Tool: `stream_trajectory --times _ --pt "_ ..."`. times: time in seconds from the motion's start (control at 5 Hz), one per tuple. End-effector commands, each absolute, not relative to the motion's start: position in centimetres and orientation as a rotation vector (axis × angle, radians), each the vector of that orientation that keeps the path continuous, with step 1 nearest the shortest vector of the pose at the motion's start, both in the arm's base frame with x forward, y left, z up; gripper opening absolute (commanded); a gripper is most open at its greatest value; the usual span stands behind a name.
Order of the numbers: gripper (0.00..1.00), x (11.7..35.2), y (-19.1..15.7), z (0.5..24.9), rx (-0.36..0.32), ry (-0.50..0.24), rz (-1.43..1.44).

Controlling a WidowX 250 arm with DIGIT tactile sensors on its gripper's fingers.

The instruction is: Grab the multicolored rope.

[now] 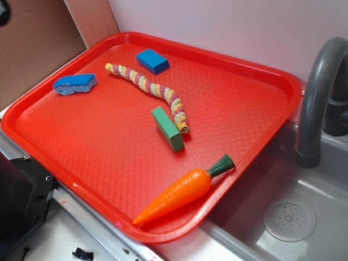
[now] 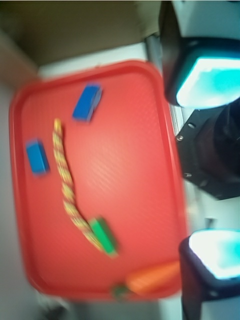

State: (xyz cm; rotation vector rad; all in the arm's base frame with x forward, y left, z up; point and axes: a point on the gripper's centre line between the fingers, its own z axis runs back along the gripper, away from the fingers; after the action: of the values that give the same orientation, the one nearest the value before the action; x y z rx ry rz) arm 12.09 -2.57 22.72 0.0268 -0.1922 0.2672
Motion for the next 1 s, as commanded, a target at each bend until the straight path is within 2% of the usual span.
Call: stream_trajectory --times 0.0,0.4,0.8 --pt "1.00 16.0 -3.9 18.3 -0.004 -0.282 0.763" --pt "1.00 20.4 -2.4 13.3 -0.103 -0.263 1.271" --pt "1.00 24.9 -1.4 9.5 -0.134 -0.252 1.343"
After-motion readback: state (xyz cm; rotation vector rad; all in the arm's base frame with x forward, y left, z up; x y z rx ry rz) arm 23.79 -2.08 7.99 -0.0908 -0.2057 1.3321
